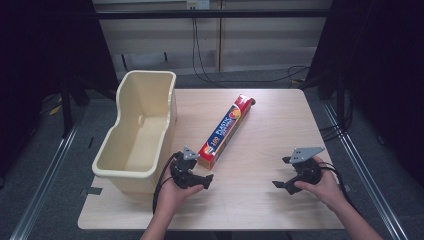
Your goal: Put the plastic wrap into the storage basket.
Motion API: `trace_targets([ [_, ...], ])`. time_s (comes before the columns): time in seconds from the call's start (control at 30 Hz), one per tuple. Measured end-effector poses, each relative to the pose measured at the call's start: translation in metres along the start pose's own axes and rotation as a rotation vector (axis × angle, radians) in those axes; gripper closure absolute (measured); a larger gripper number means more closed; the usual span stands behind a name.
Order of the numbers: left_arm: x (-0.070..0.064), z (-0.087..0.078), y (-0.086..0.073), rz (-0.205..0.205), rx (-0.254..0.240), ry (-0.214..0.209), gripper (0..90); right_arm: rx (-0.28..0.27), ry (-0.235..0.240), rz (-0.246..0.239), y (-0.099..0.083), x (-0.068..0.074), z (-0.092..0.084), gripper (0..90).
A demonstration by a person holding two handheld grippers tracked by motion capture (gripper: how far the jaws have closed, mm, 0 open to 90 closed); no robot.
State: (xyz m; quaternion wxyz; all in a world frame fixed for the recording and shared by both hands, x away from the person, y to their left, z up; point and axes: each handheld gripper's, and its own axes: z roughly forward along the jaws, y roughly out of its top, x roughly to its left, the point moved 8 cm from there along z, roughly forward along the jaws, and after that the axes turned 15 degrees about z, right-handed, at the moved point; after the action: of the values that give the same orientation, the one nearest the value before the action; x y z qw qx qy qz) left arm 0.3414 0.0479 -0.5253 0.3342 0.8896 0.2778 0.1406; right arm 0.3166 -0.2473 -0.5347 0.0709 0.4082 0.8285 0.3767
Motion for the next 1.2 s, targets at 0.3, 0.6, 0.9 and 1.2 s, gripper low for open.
trace_targets([
  [0.3, 0.001, -0.001, 0.030, -0.019, 0.015, -0.027, 4.8, -0.017, -0.008, 0.021, 0.001, 0.001, -0.005, 4.0],
  [0.6, 0.014, 0.011, 0.072, -0.018, 0.033, -0.040, 5.3, -0.023, -0.018, 0.026, 0.001, 0.000, -0.007, 4.0],
  [0.9, 0.029, 0.036, 0.095, -0.055, 0.072, -0.053, 5.7, -0.025, -0.020, 0.033, 0.000, -0.001, -0.008, 4.0],
  [1.2, 0.037, 0.055, 0.112, -0.064, 0.085, -0.057, 6.2, -0.034, -0.019, 0.042, 0.001, -0.003, -0.009, 4.0],
])
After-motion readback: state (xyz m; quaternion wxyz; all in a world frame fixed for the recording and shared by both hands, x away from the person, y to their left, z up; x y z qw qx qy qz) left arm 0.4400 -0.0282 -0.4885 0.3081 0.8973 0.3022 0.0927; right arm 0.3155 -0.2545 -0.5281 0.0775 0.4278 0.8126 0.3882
